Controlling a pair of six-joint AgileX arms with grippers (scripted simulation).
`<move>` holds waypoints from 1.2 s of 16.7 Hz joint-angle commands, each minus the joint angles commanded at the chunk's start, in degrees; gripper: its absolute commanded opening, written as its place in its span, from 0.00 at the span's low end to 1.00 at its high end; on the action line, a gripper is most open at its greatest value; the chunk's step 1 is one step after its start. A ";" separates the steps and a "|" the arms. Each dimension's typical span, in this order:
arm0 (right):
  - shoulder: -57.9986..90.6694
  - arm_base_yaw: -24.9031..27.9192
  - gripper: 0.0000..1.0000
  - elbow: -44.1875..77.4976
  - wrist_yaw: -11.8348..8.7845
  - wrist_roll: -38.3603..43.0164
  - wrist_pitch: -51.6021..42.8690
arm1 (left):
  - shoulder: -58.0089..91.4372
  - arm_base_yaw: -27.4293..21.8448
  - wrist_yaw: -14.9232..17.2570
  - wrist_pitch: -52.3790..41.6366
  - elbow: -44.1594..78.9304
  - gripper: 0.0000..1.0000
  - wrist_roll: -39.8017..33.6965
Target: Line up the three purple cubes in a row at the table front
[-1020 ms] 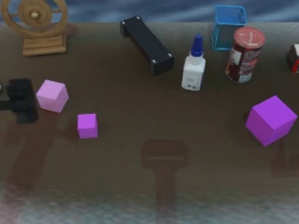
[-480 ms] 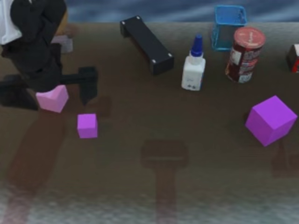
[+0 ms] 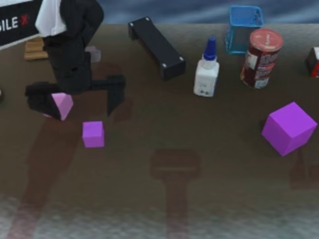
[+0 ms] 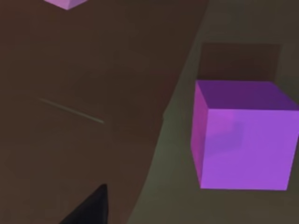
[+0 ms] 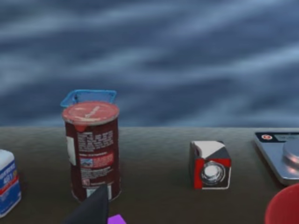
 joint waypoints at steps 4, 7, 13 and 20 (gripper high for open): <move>0.00 0.00 1.00 0.00 0.00 0.00 0.00 | -0.14 0.31 0.02 0.12 -0.16 1.00 0.06; 0.00 0.00 1.00 0.00 0.00 0.00 0.00 | 0.88 0.20 0.01 2.38 -1.68 1.00 0.20; 0.00 0.00 1.00 0.00 0.00 0.00 0.00 | 6.53 0.11 0.06 15.65 -8.81 1.00 0.20; 0.00 0.00 1.00 0.00 0.00 0.00 0.00 | 7.43 0.08 0.07 17.23 -9.80 0.85 0.18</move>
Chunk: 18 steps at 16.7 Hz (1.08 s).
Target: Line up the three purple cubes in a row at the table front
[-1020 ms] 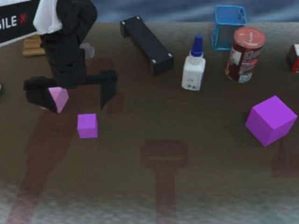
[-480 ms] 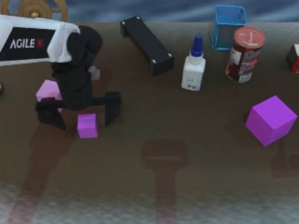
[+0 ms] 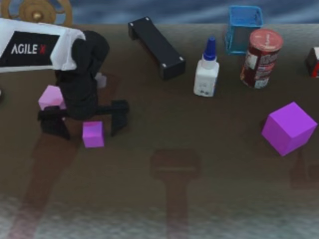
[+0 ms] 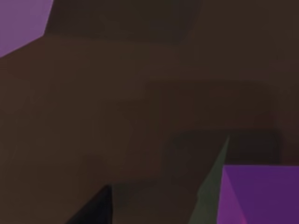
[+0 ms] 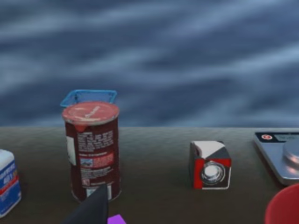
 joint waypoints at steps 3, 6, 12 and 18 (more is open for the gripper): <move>0.00 0.00 1.00 0.00 0.00 0.00 0.00 | 0.00 0.00 0.00 0.00 0.00 0.62 0.00; 0.00 0.00 1.00 0.00 0.00 0.00 0.00 | 0.00 0.00 0.00 0.00 0.00 0.40 0.00; 0.00 0.00 1.00 0.00 0.00 0.00 0.00 | 0.00 0.00 0.00 0.00 0.00 0.00 0.00; 0.00 0.00 1.00 0.00 0.00 0.00 0.00 | 0.00 0.00 0.00 0.00 0.00 0.00 0.00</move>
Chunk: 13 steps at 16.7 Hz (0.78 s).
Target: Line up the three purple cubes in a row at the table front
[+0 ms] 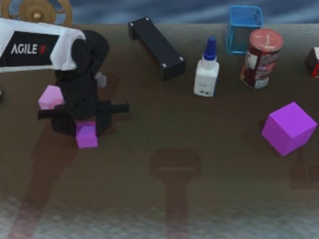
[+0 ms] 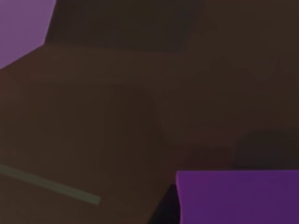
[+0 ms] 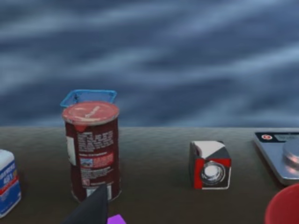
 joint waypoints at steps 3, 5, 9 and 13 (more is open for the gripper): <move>0.00 0.00 1.00 0.00 0.00 0.00 0.00 | -2.26 0.14 -0.74 -1.23 0.72 0.00 0.52; 0.00 0.00 1.00 0.00 0.00 0.00 0.00 | -3.03 0.34 -0.79 -3.44 2.31 0.00 0.42; 0.00 0.00 1.00 0.00 0.00 0.00 0.00 | -6.33 1.02 -0.81 -12.39 7.09 0.00 0.31; 0.00 0.00 1.00 0.00 0.00 0.00 0.00 | -7.73 1.23 -0.78 -14.60 8.59 0.00 0.37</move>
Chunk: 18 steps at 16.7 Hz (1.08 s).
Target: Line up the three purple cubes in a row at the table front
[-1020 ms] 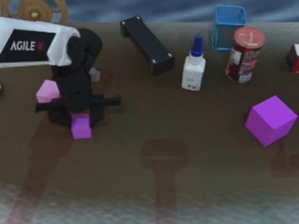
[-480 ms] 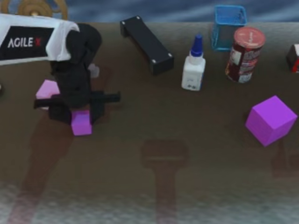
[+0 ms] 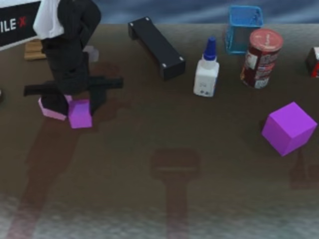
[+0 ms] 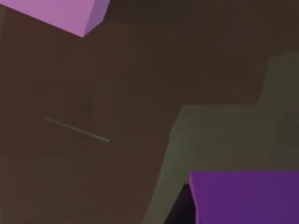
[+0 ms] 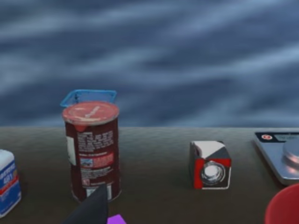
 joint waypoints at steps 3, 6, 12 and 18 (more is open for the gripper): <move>0.00 0.00 1.00 0.00 0.00 0.00 0.00 | 0.30 -0.46 -0.03 0.05 0.02 0.00 -0.04; 0.00 0.00 1.00 0.00 0.00 0.00 0.00 | 2.55 -4.43 -0.11 -1.91 3.86 0.00 -3.68; 0.00 0.00 1.00 0.00 0.00 0.00 0.00 | 10.98 -23.32 -0.24 -9.97 19.50 0.00 -19.41; 0.00 0.00 1.00 0.00 0.00 0.00 0.00 | 15.69 -36.60 -0.36 -15.09 30.44 0.00 -30.86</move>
